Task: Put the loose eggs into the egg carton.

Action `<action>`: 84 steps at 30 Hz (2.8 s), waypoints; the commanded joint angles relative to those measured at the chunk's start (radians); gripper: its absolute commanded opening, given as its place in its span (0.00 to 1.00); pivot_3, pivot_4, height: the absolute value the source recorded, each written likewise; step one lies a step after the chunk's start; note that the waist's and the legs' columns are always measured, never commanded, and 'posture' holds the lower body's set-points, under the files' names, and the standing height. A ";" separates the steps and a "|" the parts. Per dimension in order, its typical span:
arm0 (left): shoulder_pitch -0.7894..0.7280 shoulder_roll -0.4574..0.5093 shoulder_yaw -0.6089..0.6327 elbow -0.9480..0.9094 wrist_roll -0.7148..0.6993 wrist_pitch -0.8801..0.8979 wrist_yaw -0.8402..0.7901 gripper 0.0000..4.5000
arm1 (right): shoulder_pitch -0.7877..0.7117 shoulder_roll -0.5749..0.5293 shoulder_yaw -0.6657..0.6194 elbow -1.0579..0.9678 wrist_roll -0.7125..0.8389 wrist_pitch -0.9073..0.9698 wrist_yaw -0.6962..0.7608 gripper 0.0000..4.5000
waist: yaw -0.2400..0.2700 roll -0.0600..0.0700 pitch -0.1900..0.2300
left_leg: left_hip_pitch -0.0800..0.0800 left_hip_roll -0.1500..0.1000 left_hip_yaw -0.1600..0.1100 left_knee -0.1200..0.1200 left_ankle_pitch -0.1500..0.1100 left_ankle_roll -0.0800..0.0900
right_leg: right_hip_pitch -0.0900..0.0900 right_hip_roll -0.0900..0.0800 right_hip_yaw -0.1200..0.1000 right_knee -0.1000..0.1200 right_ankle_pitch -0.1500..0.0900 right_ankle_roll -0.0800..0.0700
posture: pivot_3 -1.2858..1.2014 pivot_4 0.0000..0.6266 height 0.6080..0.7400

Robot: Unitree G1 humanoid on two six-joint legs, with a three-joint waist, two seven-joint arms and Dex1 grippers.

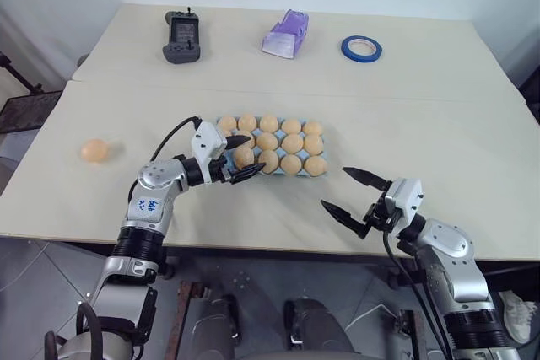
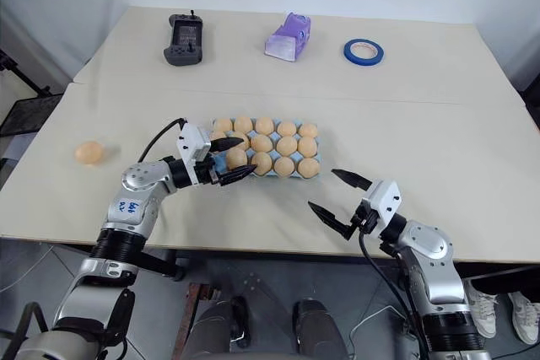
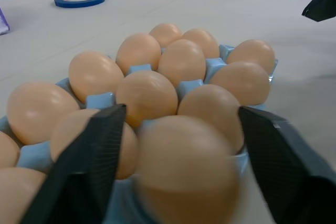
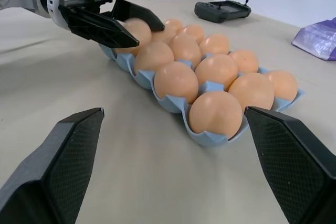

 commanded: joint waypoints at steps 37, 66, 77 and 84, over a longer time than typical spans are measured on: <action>0.616 -0.023 0.638 -0.444 -0.139 0.021 0.690 0.99 | -0.230 0.071 0.080 0.125 0.031 -0.004 0.216 1.00 | -0.001 0.000 0.000 | 0.000 0.000 -0.002 -0.003 -0.004 0.002 | 0.002 -0.004 -0.003 -0.005 0.000 -0.003 | 0.52 0.24 1.00; 0.103 0.191 0.470 0.266 -0.031 -0.025 0.589 0.45 | -0.162 0.062 0.063 0.047 0.016 0.018 0.115 1.00 | 0.000 -0.001 -0.001 | 0.000 0.001 0.002 -0.002 -0.003 0.000 | -0.002 -0.001 0.000 -0.001 0.001 -0.001 | 0.52 0.24 1.00; 0.133 0.146 0.178 -0.154 -0.084 -0.028 0.132 0.45 | -0.155 0.051 0.052 0.084 0.003 -0.005 0.122 1.00 | 0.012 -0.001 -0.001 | 0.000 0.000 0.003 -0.003 -0.003 0.000 | -0.001 -0.002 0.000 -0.002 0.001 -0.001 | 0.52 0.24 1.00; 0.040 0.111 0.093 -0.043 -0.037 -0.030 0.086 0.45 | -0.148 0.056 0.053 0.090 0.003 -0.022 0.118 1.00 | -0.003 -0.001 -0.001 | 0.000 0.001 0.002 -0.002 -0.002 0.000 | -0.002 0.000 0.001 -0.001 0.001 -0.001 | 0.52 0.24 1.00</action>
